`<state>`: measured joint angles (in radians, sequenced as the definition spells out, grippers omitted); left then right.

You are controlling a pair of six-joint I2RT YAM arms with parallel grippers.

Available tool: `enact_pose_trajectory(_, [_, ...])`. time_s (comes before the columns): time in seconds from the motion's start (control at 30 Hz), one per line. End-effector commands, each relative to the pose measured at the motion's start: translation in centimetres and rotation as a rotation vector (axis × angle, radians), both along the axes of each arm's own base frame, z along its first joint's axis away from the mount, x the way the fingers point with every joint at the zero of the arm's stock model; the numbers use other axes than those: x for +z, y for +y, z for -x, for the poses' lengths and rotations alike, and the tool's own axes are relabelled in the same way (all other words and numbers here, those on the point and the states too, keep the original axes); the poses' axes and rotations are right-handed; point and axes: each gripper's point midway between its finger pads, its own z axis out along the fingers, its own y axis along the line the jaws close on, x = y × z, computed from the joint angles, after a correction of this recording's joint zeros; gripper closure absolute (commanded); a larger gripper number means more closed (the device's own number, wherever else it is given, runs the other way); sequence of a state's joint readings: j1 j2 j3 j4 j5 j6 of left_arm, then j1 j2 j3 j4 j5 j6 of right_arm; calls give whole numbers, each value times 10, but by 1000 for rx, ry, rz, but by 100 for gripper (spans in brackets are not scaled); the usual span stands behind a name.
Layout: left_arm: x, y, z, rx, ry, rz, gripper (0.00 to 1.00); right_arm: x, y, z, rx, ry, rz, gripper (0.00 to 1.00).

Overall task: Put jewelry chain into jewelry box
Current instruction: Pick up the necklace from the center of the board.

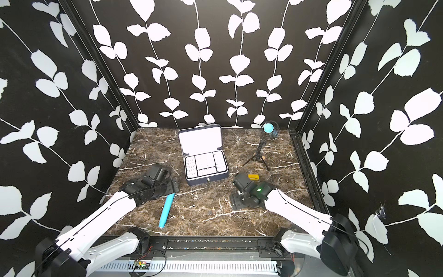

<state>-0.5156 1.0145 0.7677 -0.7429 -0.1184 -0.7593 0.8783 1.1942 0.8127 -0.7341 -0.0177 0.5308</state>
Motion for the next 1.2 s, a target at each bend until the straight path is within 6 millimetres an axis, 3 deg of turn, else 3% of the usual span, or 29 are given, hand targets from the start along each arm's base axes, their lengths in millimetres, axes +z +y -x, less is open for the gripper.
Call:
enact_pose_trajectory(0.0, [-6,-15,-4,-34,1,51,2,-10,22,24,216,21,35,26])
enact_pose_trajectory(0.17, [-10,-19,-8,-55,18,43,2,-17,58,27,408,30,114,35])
enact_pose_trajectory(0.4, [-10,-18,-7,-62,18,34,2,-34,84,20,520,67,168,51])
enact_pose_trajectory(0.7, [-5,-7,-5,-34,-11,7,2,-56,97,12,534,81,188,68])
enact_pose_trajectory(1.17, [-4,1,-1,2,-32,6,2,-72,111,9,513,84,156,73])
